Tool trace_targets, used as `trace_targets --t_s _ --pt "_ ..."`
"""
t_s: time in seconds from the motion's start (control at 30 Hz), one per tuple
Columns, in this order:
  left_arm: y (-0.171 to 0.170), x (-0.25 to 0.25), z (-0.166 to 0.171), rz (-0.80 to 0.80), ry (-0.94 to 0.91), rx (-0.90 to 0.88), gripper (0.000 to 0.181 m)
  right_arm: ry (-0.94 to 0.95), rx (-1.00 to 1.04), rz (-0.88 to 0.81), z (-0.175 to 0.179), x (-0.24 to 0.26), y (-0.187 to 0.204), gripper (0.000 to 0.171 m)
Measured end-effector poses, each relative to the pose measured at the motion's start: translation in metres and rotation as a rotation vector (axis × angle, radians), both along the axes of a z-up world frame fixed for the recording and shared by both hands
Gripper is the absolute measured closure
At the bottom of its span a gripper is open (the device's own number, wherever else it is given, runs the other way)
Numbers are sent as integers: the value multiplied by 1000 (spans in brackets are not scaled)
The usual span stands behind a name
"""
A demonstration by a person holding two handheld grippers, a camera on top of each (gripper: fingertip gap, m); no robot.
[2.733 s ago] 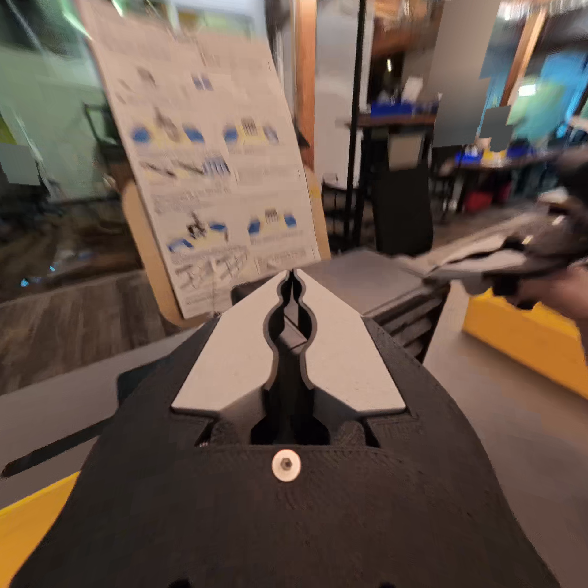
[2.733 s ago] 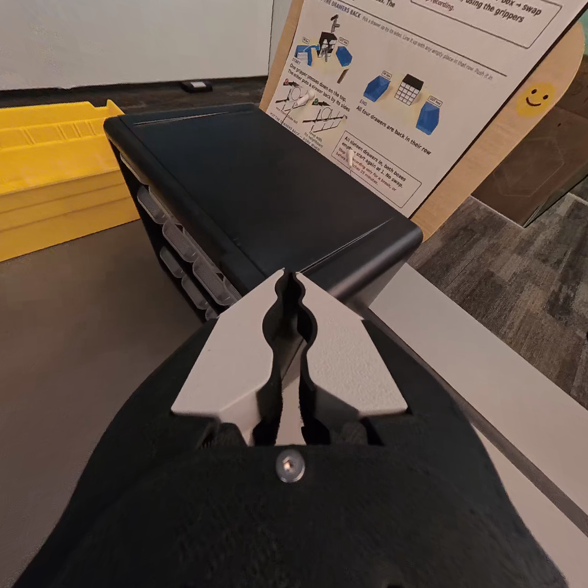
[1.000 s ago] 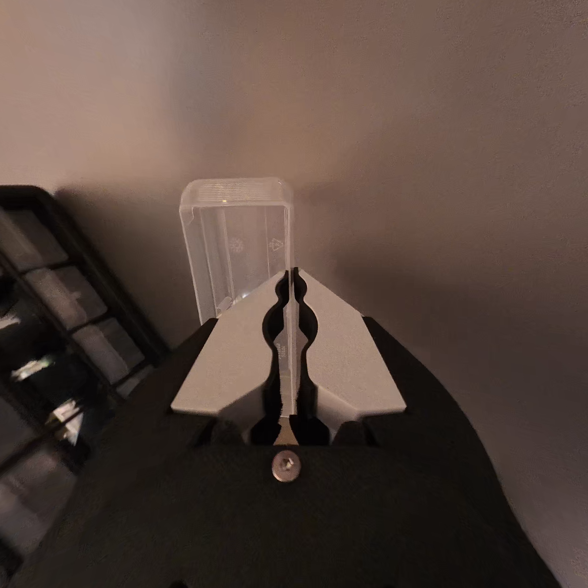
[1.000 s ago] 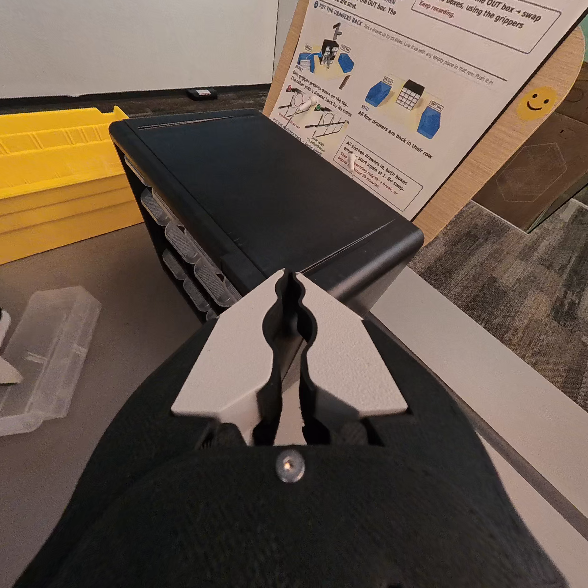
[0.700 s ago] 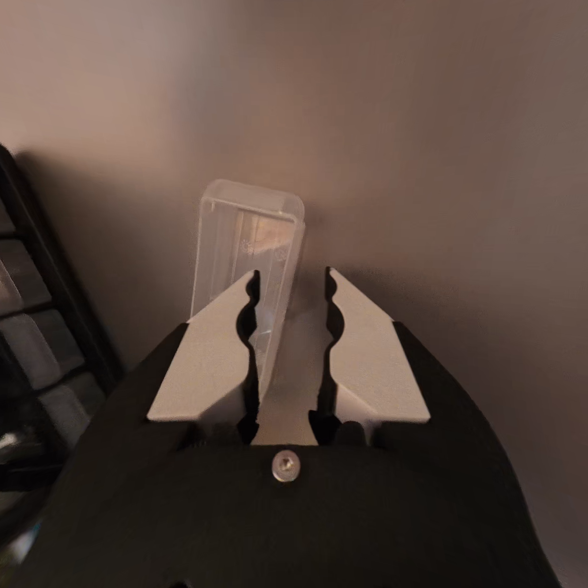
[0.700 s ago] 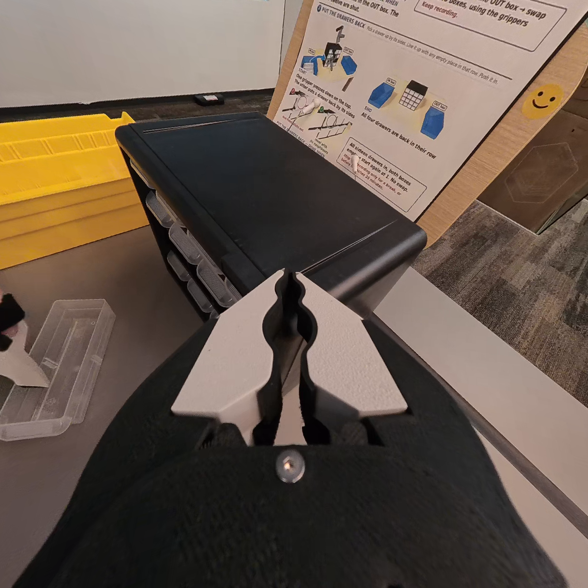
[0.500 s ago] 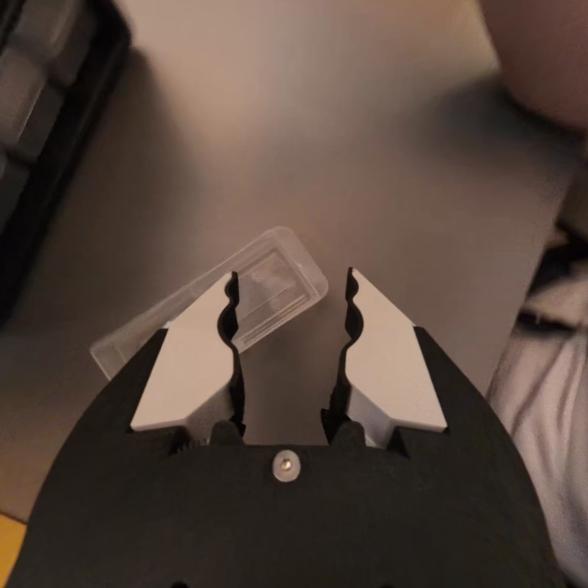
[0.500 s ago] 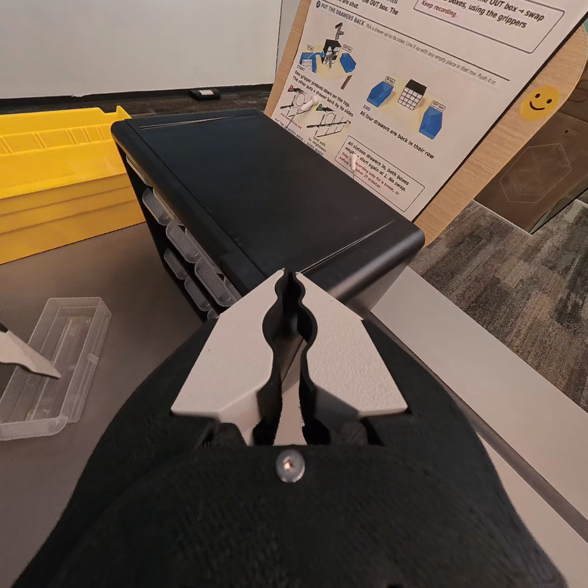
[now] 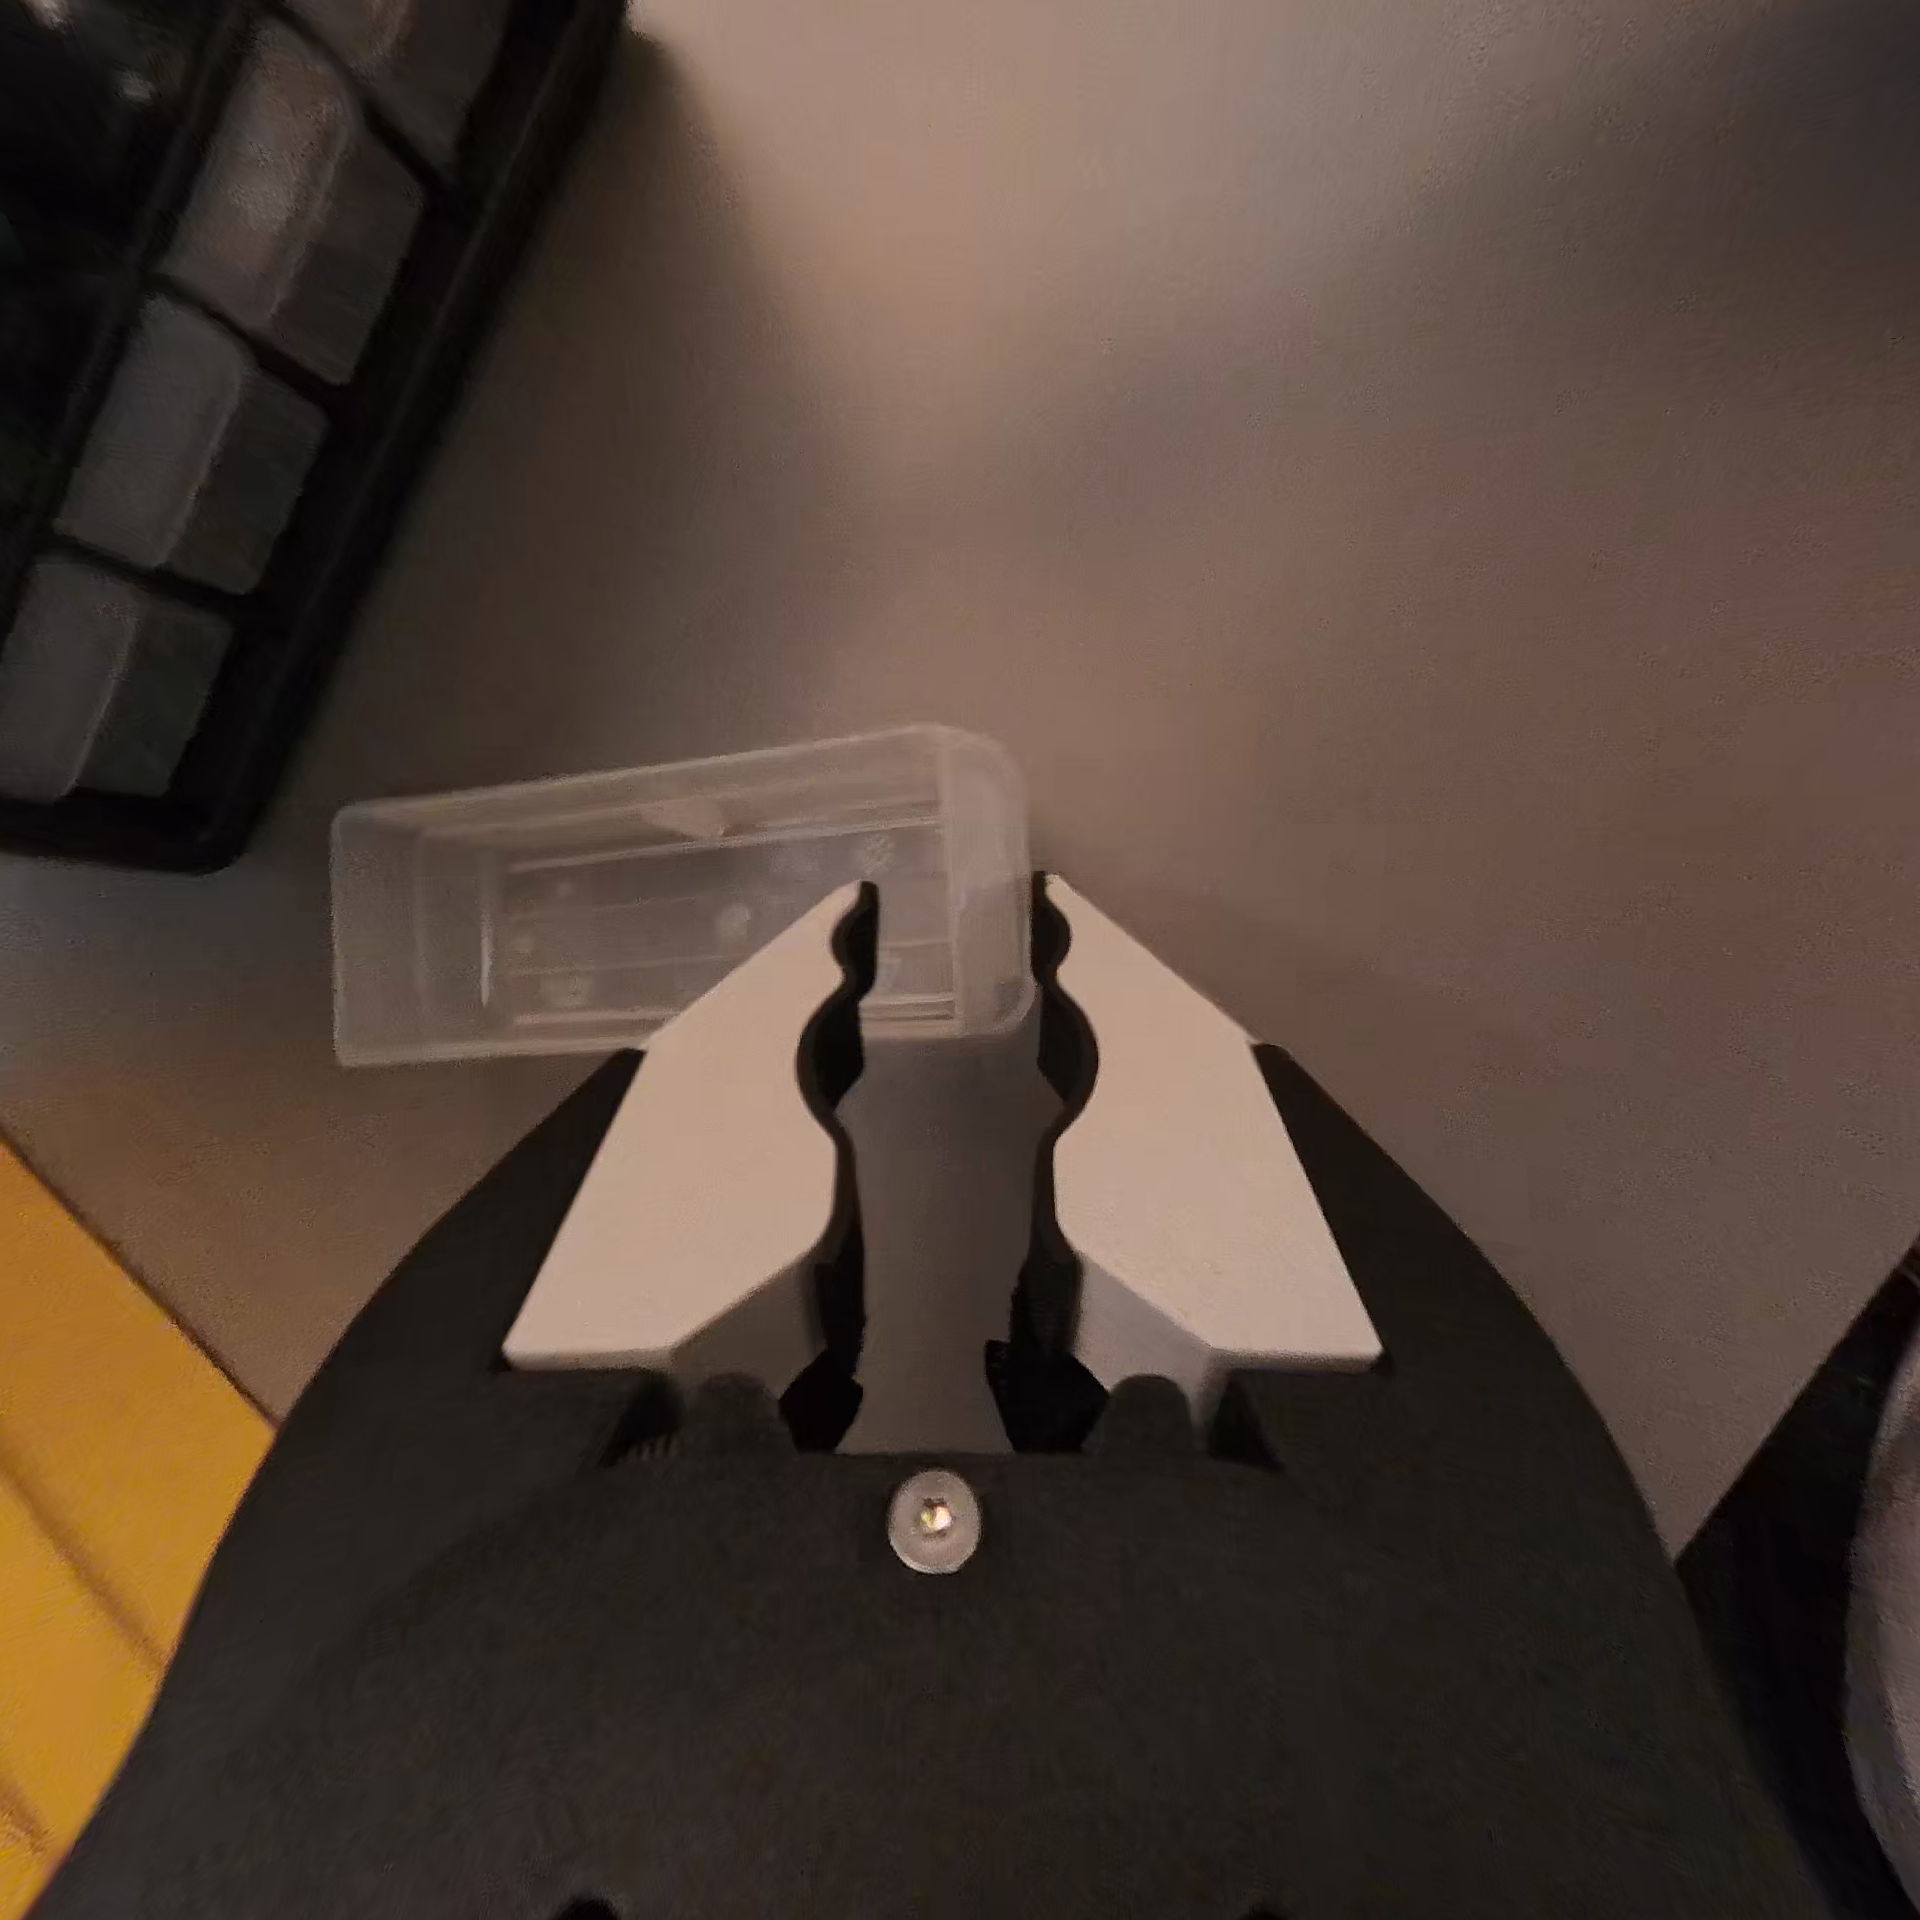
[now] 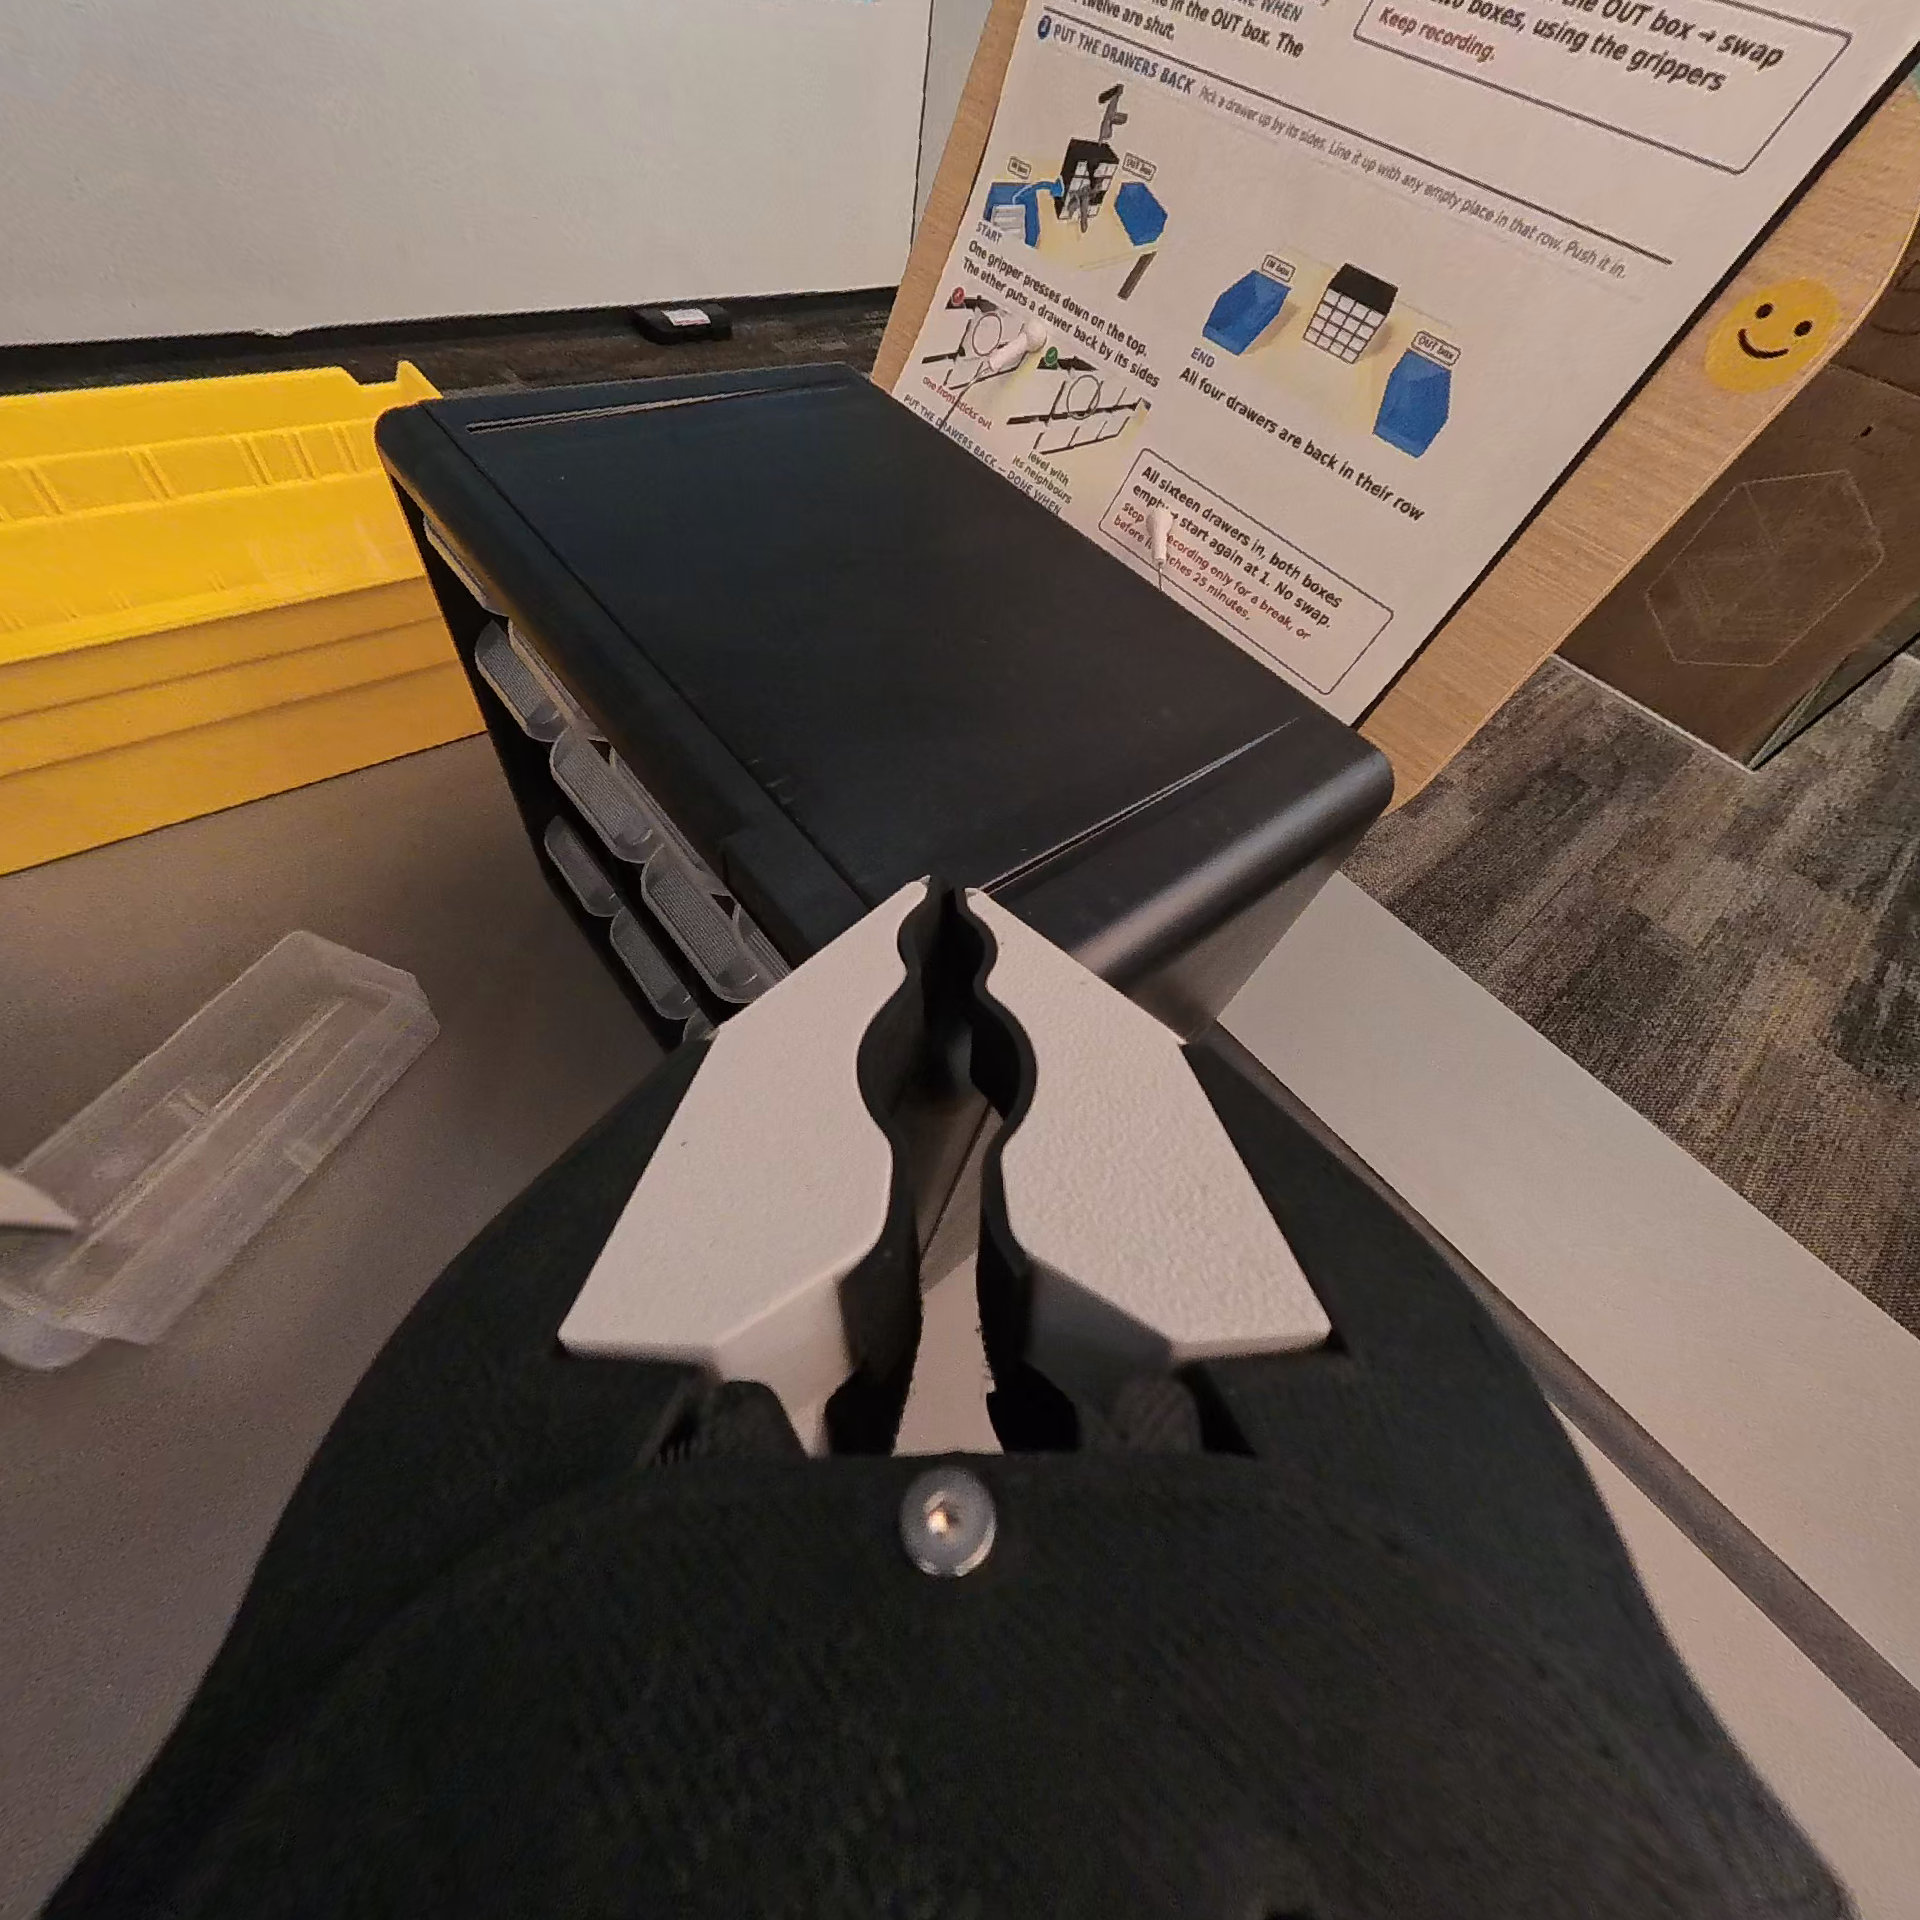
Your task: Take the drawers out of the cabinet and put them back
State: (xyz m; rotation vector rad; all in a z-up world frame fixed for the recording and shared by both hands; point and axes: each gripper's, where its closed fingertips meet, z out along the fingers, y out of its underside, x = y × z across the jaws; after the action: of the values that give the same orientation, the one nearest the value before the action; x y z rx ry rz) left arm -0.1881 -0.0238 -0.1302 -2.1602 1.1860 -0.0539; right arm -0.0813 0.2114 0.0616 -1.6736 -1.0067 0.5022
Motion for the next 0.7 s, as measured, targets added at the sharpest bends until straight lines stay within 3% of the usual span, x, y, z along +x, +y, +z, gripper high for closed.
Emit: trace_targets --t_s 0.17,0.37,0.43,0.6,0.67,0.7 --pt "-6 -62 11 244 -133 -9 118 1 -1 2 0 0 0 171" --pt "13 -85 27 568 -462 105 65 4 -2 2 0 0 0 171" --pt "18 -87 14 640 -461 103 67 0 1 -2 0 0 0 171" --pt "13 -90 -24 724 -243 44 71 -10 9 -12 0 0 0 171" --pt "13 -86 -26 730 -272 53 81 -12 10 -14 0 0 0 171" --pt "13 -84 -26 723 -296 63 94 -12 10 -14 0 0 0 171"
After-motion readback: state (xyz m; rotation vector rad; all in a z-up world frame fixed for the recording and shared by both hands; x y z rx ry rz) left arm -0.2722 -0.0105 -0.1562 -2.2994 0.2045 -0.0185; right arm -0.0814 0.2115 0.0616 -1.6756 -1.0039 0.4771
